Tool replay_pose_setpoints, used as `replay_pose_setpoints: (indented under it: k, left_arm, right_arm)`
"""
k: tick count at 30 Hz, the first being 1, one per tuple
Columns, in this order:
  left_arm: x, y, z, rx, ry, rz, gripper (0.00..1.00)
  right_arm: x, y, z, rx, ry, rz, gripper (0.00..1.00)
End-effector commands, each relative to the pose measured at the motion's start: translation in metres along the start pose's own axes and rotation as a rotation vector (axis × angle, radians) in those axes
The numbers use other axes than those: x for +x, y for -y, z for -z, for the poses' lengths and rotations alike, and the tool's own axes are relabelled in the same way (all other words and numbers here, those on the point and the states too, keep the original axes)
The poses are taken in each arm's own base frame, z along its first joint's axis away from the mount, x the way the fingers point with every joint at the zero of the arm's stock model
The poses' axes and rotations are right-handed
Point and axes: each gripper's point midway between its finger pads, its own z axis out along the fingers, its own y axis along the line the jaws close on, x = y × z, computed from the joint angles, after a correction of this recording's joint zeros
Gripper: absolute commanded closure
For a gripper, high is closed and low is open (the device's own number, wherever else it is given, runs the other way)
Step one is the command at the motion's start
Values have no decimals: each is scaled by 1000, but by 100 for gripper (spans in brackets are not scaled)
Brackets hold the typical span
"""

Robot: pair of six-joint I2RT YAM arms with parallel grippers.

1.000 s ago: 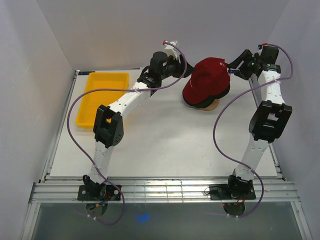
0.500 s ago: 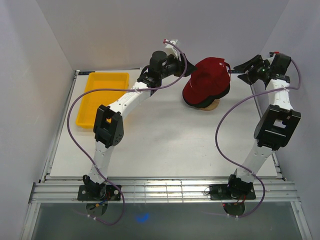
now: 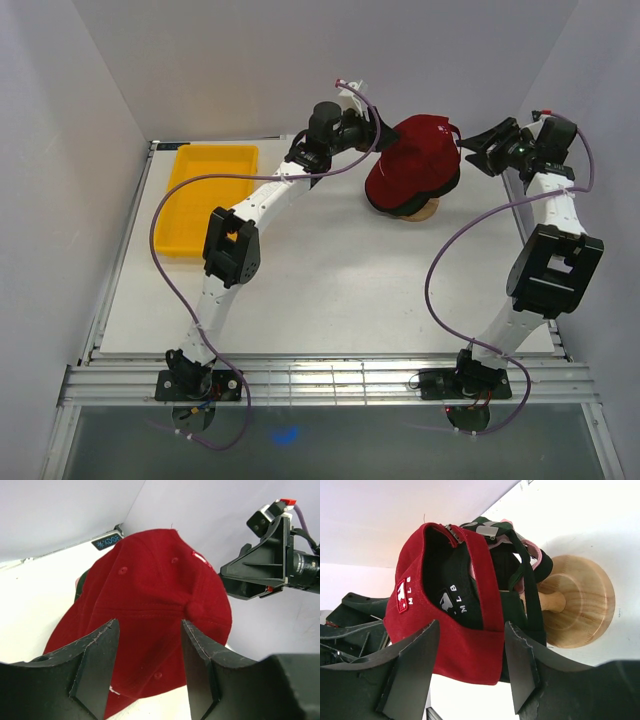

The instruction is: Stack the hats

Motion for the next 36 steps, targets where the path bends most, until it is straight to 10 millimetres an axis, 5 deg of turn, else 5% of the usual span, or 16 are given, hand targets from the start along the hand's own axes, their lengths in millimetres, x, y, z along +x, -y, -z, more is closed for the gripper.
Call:
replay_pose_setpoints:
  k: [1, 17, 25, 36]
  left_arm:
    - [-22, 22, 2, 42, 34, -21, 37]
    - [-21, 22, 2, 40, 31, -29, 38]
    - [-20, 23, 2, 43, 30, -24, 37]
    - [-15, 20, 0, 38, 23, -19, 38]
  right_arm:
    - [-1, -11, 0, -28, 13, 36, 40]
    - [-3, 8, -17, 89, -7, 63, 50]
    - [-10, 16, -15, 154, 13, 86, 80]
    - [-6, 42, -18, 239, 0, 83, 90]
